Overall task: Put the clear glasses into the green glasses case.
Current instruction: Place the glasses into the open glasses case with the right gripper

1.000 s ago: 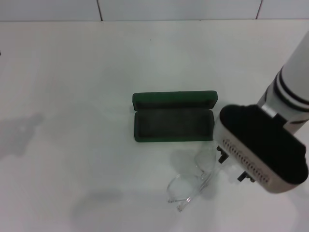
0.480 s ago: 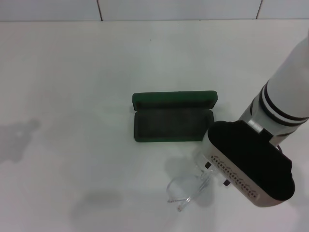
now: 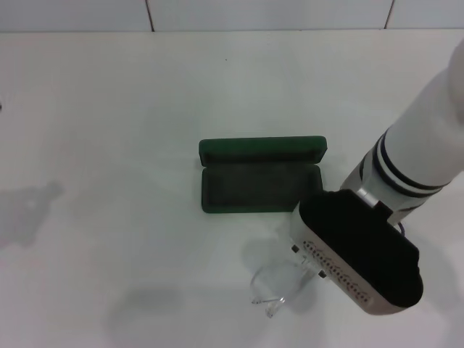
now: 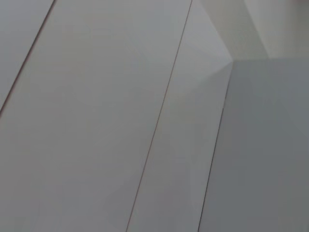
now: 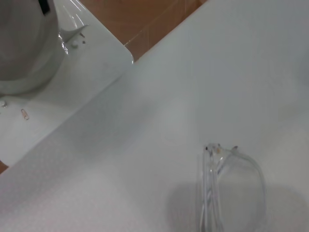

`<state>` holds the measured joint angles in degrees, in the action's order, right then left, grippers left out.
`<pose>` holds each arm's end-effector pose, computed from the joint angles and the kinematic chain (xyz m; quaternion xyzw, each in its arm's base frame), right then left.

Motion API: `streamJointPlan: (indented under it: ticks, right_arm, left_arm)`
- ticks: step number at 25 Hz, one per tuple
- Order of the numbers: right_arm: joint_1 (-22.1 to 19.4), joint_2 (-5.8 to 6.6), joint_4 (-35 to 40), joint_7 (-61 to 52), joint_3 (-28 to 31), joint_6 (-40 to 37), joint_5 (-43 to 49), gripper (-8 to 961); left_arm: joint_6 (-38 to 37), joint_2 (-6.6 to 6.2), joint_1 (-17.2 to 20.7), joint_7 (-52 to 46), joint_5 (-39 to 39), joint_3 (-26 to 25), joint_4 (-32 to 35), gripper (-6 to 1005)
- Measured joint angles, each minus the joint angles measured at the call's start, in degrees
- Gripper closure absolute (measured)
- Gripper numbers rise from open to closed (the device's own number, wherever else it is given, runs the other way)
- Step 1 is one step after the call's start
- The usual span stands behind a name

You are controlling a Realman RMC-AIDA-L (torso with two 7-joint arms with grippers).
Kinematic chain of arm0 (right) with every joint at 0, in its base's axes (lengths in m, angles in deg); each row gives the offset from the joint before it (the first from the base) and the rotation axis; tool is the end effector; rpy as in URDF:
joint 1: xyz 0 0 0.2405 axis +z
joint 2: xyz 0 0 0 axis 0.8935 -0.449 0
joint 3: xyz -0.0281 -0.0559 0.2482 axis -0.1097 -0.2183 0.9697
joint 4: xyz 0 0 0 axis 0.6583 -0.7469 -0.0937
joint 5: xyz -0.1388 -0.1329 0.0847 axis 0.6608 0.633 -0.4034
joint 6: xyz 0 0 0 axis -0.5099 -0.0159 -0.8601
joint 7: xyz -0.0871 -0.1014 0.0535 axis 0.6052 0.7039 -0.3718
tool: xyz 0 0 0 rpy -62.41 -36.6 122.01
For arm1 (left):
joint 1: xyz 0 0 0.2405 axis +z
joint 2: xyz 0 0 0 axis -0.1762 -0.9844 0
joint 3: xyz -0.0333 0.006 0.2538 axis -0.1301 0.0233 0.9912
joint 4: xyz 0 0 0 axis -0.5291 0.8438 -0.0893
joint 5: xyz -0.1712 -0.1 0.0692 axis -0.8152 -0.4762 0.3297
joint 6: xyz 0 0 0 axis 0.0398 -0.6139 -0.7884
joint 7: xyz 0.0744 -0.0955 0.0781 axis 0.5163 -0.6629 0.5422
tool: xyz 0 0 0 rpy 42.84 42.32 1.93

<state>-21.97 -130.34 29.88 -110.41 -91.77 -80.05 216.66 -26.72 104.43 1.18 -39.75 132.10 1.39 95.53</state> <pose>0.1105 0.2971 -0.0836 0.8729 0.4047 0.2627 0.0721 -0.3081 0.2225 0.1013 -0.7911 -0.1883 -0.5336 0.2325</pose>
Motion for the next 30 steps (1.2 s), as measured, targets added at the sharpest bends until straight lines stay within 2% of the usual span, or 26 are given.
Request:
streamJointPlan:
  ticks: [21,30]
  right_arm:
    - [0.5,0.01,-1.9,0.7,-2.3,2.6,-2.0,503]
    - [0.5,0.00,-2.4,0.7,-2.6,3.5,-1.6,552]
  left_arm:
    - [0.0,0.12,0.0,0.2,0.2,0.0,-0.2,951]
    - [0.1,0.12,0.2,0.3,0.3,0.0,-0.2,951]
